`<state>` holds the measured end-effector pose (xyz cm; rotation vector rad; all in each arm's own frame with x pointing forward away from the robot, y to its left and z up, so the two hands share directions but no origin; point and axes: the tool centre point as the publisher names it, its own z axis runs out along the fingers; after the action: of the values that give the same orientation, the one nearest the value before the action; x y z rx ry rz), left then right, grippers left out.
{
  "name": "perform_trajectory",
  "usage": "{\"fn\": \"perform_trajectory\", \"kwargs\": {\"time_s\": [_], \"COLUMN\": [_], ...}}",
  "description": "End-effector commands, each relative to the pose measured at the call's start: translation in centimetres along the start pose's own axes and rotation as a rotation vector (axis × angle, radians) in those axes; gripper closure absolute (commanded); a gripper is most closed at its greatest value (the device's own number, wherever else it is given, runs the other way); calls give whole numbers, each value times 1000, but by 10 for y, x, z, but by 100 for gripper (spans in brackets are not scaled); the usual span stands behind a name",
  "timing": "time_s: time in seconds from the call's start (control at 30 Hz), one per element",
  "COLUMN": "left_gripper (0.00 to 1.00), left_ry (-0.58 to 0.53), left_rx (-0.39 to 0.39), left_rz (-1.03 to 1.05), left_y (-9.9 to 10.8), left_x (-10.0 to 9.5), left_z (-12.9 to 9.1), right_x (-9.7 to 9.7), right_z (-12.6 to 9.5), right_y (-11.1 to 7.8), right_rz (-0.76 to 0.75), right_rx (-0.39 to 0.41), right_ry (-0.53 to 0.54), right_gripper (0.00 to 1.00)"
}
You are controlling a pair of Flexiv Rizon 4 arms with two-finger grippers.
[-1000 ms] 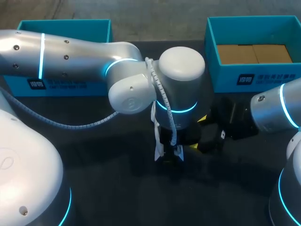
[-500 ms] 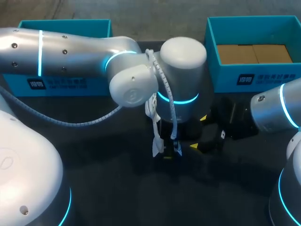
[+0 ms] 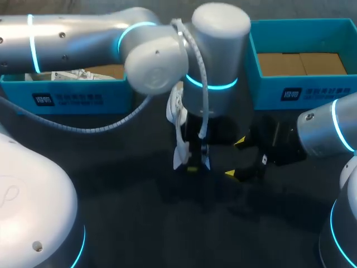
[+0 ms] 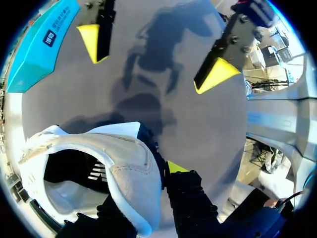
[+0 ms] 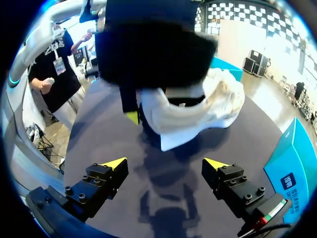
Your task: Take the shoe out of the shoebox, open the shoe tongue, remove and reinsert the insole, then place the shoe into the shoebox
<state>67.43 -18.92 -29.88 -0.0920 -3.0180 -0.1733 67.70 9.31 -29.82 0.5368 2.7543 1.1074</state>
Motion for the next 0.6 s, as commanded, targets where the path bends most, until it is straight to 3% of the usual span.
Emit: {"fn": "perform_trajectory", "kwargs": {"time_s": [0.03, 0.17, 0.6], "left_gripper": [100, 100, 100], "left_ry": [-21, -85, -85], "left_rx": [-2, -73, -73], "left_rz": [3, 4, 4], "left_y": [15, 14, 14], "left_x": [3, 1, 1], "left_z": [-30, -51, -51], "right_x": [1, 1, 1], "right_z": [0, 0, 0], "right_y": [0, 0, 0], "right_rz": [0, 0, 0], "right_rx": [1, 1, 1], "right_ry": [-2, -2, -2], "right_gripper": [0, 0, 0]}}
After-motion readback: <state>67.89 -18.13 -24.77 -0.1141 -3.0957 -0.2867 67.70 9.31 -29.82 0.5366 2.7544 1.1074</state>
